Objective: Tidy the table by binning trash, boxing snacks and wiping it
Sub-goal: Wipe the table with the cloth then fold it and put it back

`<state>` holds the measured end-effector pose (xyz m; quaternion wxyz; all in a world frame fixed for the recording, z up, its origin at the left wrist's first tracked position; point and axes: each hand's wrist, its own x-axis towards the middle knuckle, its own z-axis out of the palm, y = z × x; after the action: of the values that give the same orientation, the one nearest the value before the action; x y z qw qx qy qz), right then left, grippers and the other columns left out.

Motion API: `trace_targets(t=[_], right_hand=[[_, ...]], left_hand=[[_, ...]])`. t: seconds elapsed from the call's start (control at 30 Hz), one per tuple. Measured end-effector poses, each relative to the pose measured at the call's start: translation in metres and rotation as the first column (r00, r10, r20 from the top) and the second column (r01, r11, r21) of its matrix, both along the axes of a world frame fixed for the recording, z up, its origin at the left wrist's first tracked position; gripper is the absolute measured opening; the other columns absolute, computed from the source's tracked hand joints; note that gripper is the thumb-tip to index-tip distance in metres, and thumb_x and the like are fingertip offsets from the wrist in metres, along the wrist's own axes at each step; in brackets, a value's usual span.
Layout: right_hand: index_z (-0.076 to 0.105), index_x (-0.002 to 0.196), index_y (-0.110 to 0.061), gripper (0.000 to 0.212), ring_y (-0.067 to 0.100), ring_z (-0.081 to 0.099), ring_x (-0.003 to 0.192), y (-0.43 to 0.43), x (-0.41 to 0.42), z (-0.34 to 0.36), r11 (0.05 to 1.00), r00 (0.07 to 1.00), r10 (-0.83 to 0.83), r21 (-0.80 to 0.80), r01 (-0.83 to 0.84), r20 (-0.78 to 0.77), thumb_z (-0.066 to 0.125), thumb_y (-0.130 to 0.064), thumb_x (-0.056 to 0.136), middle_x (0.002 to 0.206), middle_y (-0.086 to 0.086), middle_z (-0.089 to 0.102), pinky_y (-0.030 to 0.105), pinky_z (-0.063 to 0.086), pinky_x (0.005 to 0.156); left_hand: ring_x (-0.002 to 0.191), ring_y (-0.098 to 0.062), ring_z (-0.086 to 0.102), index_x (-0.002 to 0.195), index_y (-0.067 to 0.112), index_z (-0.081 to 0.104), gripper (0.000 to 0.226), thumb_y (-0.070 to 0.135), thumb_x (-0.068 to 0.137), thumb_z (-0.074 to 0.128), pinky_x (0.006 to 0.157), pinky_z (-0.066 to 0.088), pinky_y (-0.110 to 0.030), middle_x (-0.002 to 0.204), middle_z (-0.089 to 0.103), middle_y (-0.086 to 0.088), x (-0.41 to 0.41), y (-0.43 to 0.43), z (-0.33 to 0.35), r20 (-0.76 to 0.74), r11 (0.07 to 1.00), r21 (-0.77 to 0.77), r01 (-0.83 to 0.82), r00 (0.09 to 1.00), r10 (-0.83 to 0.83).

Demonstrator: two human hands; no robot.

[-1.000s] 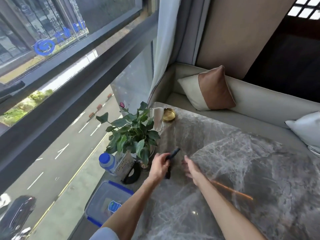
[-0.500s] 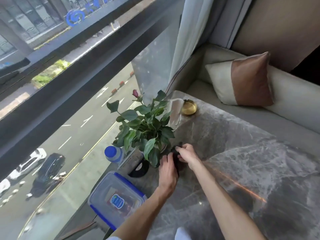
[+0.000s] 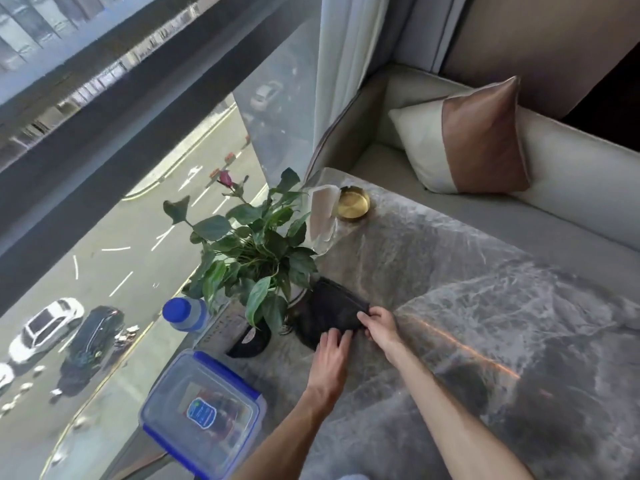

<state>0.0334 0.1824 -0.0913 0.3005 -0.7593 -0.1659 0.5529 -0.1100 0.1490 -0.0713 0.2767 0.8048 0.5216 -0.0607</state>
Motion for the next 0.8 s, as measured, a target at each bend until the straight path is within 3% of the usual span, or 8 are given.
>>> trace_targets(t=[0.13,0.27,0.33,0.4,0.5,0.6,0.8], right_hand=[[0.060,0.111,0.006,0.027,0.014,0.046,0.058,-0.003,0.011,-0.010,1.000,0.993,0.027,0.002,-0.028,0.111,0.065,-0.010,0.090,0.087,0.017,0.059,0.024,0.034,0.056],[0.063,0.110,0.005,0.030,0.025,0.059,0.077,-0.003,0.013,-0.016,1.000,0.987,0.024,-0.018,-0.022,0.160,0.068,-0.014,0.087,0.093,0.019,0.067,0.040,0.049,0.077],[0.066,0.107,0.000,0.028,0.030,0.067,0.088,-0.002,0.013,-0.016,0.999,0.978,0.043,-0.040,-0.035,0.204,0.069,-0.018,0.086,0.100,0.018,0.072,0.042,0.051,0.088],[0.067,0.104,-0.005,0.024,0.030,0.068,0.095,-0.003,0.013,-0.015,0.997,0.963,0.059,-0.060,-0.045,0.263,0.069,-0.021,0.086,0.102,0.014,0.073,0.039,0.052,0.089],[0.067,0.097,-0.013,0.018,0.028,0.068,0.095,-0.007,0.012,-0.014,0.996,0.939,0.046,-0.085,-0.018,0.341,0.068,-0.026,0.085,0.101,0.007,0.074,0.035,0.052,0.087],[0.065,0.091,-0.019,0.009,0.028,0.067,0.095,-0.006,0.008,-0.012,0.993,0.928,0.041,-0.118,0.003,0.370,0.066,-0.026,0.086,0.101,0.005,0.074,0.035,0.051,0.087],[0.059,0.085,-0.024,0.005,0.029,0.066,0.098,0.000,0.005,-0.009,0.986,0.895,0.037,-0.162,0.040,0.445,0.062,-0.026,0.088,0.103,0.005,0.073,0.033,0.048,0.085]], left_hand=[[0.105,-0.030,0.054,0.135,0.012,0.047,0.040,0.009,0.095,0.042,0.094,0.048,-0.041,0.117,0.049,-0.011,0.004,-0.001,-0.004,0.094,0.992,-0.127,0.000,0.995,0.012],[0.093,-0.030,0.060,0.120,0.007,0.061,0.031,0.010,0.090,0.056,0.083,0.054,-0.040,0.108,0.059,-0.012,-0.007,-0.001,-0.008,0.094,0.998,0.033,-0.060,0.994,0.057],[0.095,-0.033,0.064,0.117,0.008,0.065,0.036,0.009,0.082,0.066,0.082,0.057,-0.040,0.112,0.063,-0.015,-0.014,0.001,-0.010,0.049,0.991,0.107,-0.075,0.996,0.071],[0.120,-0.039,0.056,0.131,0.011,0.057,0.047,0.015,0.085,0.064,0.098,0.051,-0.045,0.133,0.055,-0.020,-0.020,0.006,-0.013,-0.007,0.990,0.119,-0.076,0.997,0.077],[0.149,-0.033,0.014,0.151,0.017,0.025,0.055,0.029,0.099,0.038,0.122,0.020,-0.045,0.159,0.017,-0.017,-0.027,0.014,-0.019,-0.133,0.999,-0.006,-0.038,0.990,0.037],[0.151,-0.035,0.002,0.153,0.020,0.016,0.057,0.032,0.100,0.034,0.123,0.004,-0.050,0.162,0.008,-0.014,-0.026,0.017,-0.023,-0.205,0.999,-0.032,-0.012,0.979,0.005],[0.148,-0.044,-0.007,0.154,0.029,0.004,0.063,0.038,0.101,0.036,0.122,0.007,-0.055,0.163,-0.010,-0.012,-0.020,0.011,-0.026,-0.199,0.991,-0.096,-0.094,0.977,0.073]])
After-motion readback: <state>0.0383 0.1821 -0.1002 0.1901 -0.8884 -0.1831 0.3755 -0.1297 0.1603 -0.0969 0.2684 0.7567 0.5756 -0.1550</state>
